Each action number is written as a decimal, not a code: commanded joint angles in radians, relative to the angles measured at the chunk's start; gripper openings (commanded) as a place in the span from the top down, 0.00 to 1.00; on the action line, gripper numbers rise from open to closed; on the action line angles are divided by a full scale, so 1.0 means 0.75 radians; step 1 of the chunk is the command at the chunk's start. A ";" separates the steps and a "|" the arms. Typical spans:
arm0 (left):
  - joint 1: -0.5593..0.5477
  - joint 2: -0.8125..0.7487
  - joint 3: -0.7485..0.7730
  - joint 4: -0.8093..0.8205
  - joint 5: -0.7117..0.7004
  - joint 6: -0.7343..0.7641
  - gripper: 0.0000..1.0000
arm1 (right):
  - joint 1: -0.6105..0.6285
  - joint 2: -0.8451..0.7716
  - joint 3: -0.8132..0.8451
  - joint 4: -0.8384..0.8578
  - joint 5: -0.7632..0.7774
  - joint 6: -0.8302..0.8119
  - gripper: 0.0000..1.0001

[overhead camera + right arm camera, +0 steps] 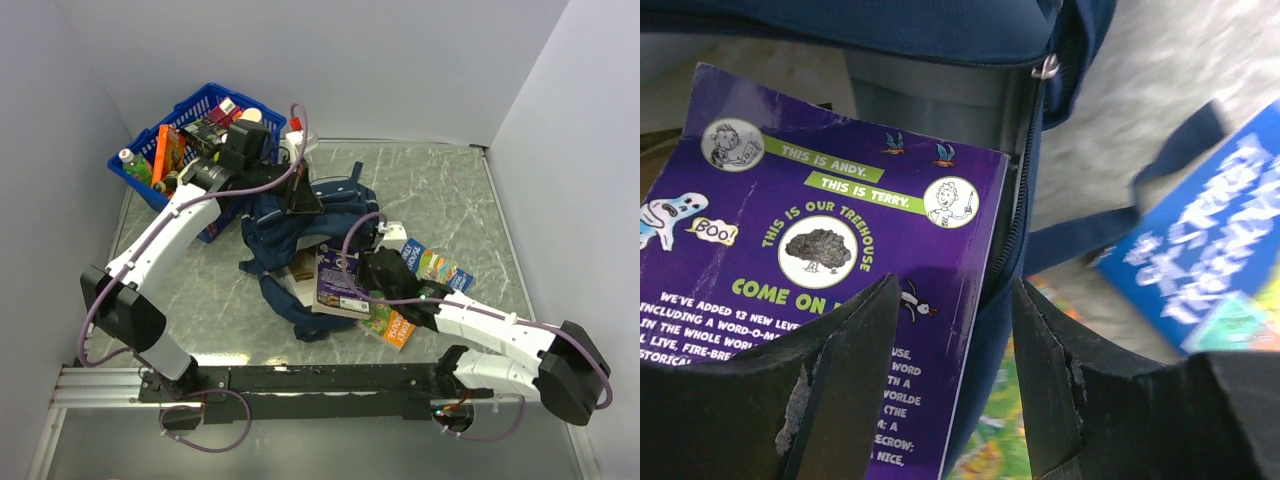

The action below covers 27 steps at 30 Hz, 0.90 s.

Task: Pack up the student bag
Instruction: Place the book in the student bag.

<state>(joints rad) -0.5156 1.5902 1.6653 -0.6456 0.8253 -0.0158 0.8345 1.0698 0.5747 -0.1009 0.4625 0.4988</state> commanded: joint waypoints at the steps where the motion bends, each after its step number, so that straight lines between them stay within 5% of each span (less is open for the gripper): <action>1: -0.020 -0.157 0.013 0.178 0.129 0.005 0.99 | -0.004 -0.046 -0.160 0.211 -0.250 0.218 0.43; 5: -0.024 -0.167 -0.020 0.188 0.106 0.064 0.99 | -0.002 -0.101 -0.216 0.474 -0.373 0.133 0.41; 15: -0.039 -0.155 -0.075 0.229 0.110 0.054 0.99 | -0.041 -0.349 -0.390 0.578 -0.459 0.223 0.43; 18: -0.055 -0.149 -0.061 0.219 0.106 0.060 0.99 | -0.045 -0.251 -0.308 0.478 -0.453 0.204 0.48; 27: -0.082 -0.149 -0.008 0.219 0.161 -0.034 0.99 | -0.041 0.078 -0.214 0.821 -0.482 0.022 0.57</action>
<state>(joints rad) -0.5480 1.5394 1.5810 -0.6262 0.8211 0.0288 0.8005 1.0115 0.3428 0.3584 0.1478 0.5720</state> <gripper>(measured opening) 0.034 0.439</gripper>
